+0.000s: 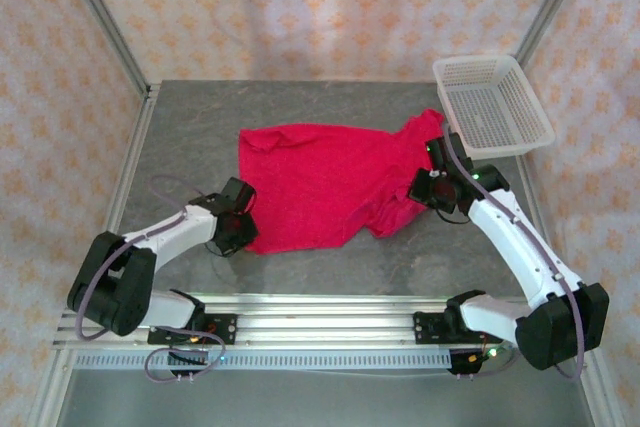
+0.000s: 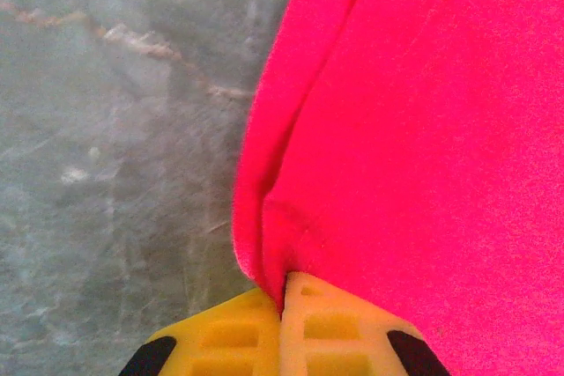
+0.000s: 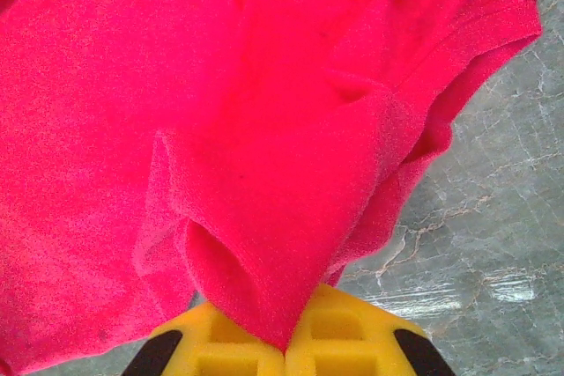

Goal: Fold the inside-out t-shirt

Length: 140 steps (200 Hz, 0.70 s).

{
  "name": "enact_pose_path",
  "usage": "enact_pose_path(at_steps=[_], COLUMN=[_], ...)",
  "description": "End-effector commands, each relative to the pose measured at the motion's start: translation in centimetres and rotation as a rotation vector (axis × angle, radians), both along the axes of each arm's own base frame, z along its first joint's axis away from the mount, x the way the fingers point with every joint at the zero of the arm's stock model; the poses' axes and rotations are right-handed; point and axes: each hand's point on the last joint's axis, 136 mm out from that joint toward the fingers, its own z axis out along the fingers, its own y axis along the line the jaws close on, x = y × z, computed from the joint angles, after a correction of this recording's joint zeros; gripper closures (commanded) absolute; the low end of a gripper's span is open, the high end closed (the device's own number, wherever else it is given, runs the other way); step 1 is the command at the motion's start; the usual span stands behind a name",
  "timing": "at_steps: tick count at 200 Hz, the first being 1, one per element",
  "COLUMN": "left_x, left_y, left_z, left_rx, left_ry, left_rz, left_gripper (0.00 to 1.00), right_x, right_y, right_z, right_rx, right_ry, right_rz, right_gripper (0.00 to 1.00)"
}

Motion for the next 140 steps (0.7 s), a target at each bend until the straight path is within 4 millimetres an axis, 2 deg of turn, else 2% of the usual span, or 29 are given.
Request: enact_pose_path(at_steps=[1, 26, 43, 58, 69, 81, 100, 124, 140], left_x=[1.5, 3.2, 3.6, 3.3, 3.2, 3.3, 3.9, 4.9, 6.2], left_y=[1.6, 5.3, 9.3, 12.7, 14.1, 14.7, 14.1, 13.6, 13.7], left_z=[2.9, 10.0, 14.5, 17.7, 19.1, 19.8, 19.4, 17.1, 14.9], left_rx=[0.112, 0.135, 0.125, 0.14, 0.129, 0.1, 0.052, 0.0, -0.022], left_ry=[-0.042, -0.152, -0.242, -0.304, -0.332, -0.342, -0.34, -0.317, -0.293], left_rz=[-0.04, 0.016, 0.124, 0.224, 0.254, 0.278, 0.271, 0.28, 0.291], left_gripper=[1.0, 1.0, 1.0, 1.0, 1.0, 1.0, 1.0, 1.0, 1.0], right_x=[0.4, 0.1, -0.4, -0.9, -1.1, -1.3, -1.3, -0.4, 1.1], right_y=[-0.9, -1.9, -2.7, -3.5, -3.8, -3.7, -2.8, -0.8, 0.3], right_z=[2.2, 3.7, 4.6, 5.2, 5.5, 5.7, 5.5, 4.4, 2.6], right_rx=[-0.038, -0.089, -0.125, -0.155, -0.164, -0.161, -0.114, -0.036, -0.007], right_ry=[-0.054, -0.078, -0.09, -0.095, -0.097, -0.097, -0.087, -0.059, -0.035], right_rz=[-0.004, -0.005, -0.007, -0.012, -0.012, -0.009, 0.016, 0.06, 0.072], right_gripper=[1.0, 1.0, 1.0, 1.0, 1.0, 1.0, 1.0, 1.0, 1.0])
